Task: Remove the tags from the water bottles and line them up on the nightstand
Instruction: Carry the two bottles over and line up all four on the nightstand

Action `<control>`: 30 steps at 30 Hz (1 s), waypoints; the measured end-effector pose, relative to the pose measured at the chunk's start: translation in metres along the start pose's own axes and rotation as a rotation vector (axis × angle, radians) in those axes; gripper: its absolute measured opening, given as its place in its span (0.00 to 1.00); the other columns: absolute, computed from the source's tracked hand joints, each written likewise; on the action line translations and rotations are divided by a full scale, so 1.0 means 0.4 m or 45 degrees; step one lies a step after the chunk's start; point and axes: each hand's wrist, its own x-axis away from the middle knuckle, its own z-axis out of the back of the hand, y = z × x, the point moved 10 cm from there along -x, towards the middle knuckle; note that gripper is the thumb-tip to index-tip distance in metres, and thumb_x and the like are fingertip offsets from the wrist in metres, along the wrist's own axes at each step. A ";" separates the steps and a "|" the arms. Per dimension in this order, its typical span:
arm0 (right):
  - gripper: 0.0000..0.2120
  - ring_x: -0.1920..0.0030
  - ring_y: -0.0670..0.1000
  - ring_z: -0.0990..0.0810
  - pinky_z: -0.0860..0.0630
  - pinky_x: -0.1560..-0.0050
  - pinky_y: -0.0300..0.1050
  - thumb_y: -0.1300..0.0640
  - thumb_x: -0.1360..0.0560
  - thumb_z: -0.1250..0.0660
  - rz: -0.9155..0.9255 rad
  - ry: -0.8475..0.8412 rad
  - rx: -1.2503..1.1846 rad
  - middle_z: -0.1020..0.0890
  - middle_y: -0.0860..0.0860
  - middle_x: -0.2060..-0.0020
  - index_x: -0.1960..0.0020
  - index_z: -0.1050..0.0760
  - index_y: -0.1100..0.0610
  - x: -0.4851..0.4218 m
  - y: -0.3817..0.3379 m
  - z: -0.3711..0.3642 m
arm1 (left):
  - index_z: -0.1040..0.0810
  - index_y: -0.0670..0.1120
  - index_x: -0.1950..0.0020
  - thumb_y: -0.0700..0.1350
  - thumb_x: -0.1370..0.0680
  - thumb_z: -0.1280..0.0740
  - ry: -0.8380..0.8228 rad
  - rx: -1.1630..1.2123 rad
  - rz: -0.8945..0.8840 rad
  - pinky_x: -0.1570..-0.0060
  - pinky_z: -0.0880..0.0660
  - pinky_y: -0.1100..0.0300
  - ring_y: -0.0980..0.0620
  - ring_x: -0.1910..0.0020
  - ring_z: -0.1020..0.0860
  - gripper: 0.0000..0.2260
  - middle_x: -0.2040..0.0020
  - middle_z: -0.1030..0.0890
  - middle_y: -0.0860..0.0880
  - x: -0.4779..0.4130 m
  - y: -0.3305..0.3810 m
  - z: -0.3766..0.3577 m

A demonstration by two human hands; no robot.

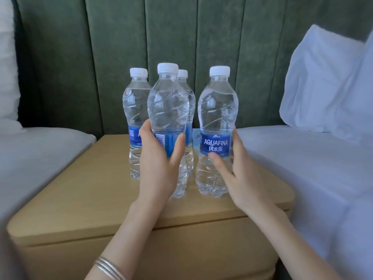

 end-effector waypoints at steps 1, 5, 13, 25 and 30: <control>0.32 0.37 0.43 0.29 0.28 0.43 0.45 0.30 0.27 0.50 -0.002 -0.044 0.083 0.31 0.40 0.34 0.27 0.47 0.42 0.016 0.009 0.003 | 0.39 0.40 0.31 0.49 0.24 0.36 -0.004 0.004 0.001 0.51 0.35 0.79 0.62 0.45 0.28 0.26 0.42 0.27 0.55 0.001 0.002 0.000; 0.31 0.41 0.45 0.28 0.29 0.46 0.45 0.31 0.28 0.57 -0.049 -0.246 0.468 0.28 0.40 0.41 0.32 0.36 0.45 0.090 0.069 0.003 | 0.39 0.41 0.31 0.49 0.24 0.35 -0.005 0.010 0.002 0.52 0.34 0.78 0.67 0.48 0.27 0.25 0.42 0.27 0.54 0.001 0.003 0.000; 0.29 0.54 0.46 0.19 0.25 0.59 0.42 0.44 0.19 0.60 0.142 -0.099 0.851 0.19 0.42 0.51 0.50 0.20 0.49 0.141 0.057 0.005 | 0.43 0.48 0.27 0.57 0.27 0.37 -0.094 -0.005 0.057 0.50 0.32 0.76 0.55 0.42 0.27 0.32 0.38 0.25 0.49 0.017 -0.013 0.003; 0.29 0.53 0.47 0.19 0.35 0.52 0.38 0.46 0.19 0.58 0.211 0.024 0.864 0.16 0.46 0.53 0.52 0.18 0.53 0.148 0.028 0.019 | 0.50 0.59 0.26 0.58 0.29 0.32 -0.630 -0.312 0.260 0.37 0.32 0.57 0.57 0.35 0.29 0.38 0.31 0.31 0.58 0.122 -0.115 0.034; 0.30 0.48 0.48 0.19 0.35 0.47 0.38 0.44 0.19 0.59 0.182 -0.017 0.837 0.16 0.47 0.50 0.49 0.18 0.53 0.158 0.030 0.020 | 0.45 0.61 0.27 0.52 0.30 0.28 -0.692 -0.336 0.302 0.42 0.30 0.61 0.62 0.41 0.26 0.37 0.39 0.26 0.64 0.127 -0.136 0.043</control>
